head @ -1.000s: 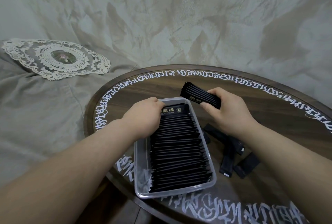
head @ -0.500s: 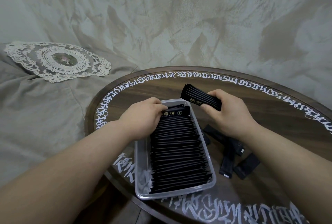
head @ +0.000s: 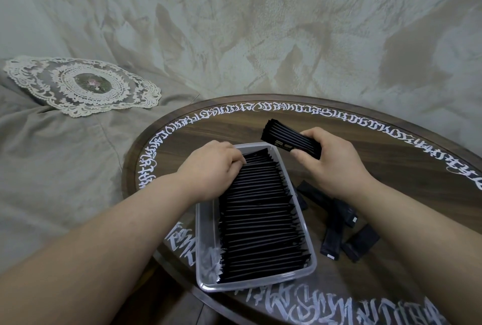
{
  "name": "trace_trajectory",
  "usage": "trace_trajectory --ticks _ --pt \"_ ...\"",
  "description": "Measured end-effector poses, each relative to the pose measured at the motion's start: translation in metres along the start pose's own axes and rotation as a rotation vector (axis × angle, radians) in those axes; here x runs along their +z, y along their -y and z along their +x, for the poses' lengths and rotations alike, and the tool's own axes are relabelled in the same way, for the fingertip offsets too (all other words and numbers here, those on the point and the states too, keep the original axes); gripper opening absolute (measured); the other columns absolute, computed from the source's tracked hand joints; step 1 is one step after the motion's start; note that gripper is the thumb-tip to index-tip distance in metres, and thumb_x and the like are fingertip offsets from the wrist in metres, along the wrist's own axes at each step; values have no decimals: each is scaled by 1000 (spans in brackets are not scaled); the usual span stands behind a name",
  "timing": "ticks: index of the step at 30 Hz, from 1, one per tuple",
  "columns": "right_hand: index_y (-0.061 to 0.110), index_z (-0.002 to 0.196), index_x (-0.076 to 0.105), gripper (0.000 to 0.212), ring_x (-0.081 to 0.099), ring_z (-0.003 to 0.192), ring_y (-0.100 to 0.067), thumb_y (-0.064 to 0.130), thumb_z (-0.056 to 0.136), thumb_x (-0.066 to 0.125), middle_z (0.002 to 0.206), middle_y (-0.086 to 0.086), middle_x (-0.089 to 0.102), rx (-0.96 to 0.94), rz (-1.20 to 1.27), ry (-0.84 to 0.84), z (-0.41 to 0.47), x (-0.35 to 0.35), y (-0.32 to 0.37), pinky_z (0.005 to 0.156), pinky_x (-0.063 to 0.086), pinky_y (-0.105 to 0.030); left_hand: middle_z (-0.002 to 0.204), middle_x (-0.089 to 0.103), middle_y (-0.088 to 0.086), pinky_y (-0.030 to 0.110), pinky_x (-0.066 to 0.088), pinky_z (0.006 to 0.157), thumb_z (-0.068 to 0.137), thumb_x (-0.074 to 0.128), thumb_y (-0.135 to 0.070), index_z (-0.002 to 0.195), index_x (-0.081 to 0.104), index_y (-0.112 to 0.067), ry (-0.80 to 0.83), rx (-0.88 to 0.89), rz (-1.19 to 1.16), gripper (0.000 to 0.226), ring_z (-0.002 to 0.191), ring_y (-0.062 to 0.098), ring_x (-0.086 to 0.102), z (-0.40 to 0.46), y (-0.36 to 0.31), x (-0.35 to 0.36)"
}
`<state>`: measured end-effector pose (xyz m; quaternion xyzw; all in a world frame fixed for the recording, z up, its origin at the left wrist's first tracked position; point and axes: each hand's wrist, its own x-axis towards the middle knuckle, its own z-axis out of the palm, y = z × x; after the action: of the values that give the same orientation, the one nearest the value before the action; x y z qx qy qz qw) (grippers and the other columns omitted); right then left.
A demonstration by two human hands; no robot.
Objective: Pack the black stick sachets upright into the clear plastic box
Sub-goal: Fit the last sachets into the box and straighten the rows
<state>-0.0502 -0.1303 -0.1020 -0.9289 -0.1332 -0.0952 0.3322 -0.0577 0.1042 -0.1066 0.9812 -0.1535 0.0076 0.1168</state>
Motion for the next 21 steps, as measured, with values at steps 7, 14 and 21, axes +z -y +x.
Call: trace_trajectory --ticks 7,14,21 --pt "24 109 60 24 56 86 -12 33 88 64 90 8 63 10 22 -8 4 1 -2 72 38 -26 136 53 -9 34 36 104 99 40 -24 127 59 -26 -5 62 35 34 121 19 45 4 1 4" --pt "24 111 59 25 54 85 -12 33 88 63 90 9 61 10 17 -5 4 5 -6 72 38 -26 140 50 -13 36 33 109 99 34 -18 138 47 -32 116 61 -20 44 130 14 35 6 2 5" --pt "24 112 59 25 54 87 -11 32 88 63 90 11 60 -57 -43 62 17 1 -1 73 37 -25 126 60 -8 34 35 107 99 41 -24 130 57 -32 15 30 -59 35 128 11 39 0 5 1"
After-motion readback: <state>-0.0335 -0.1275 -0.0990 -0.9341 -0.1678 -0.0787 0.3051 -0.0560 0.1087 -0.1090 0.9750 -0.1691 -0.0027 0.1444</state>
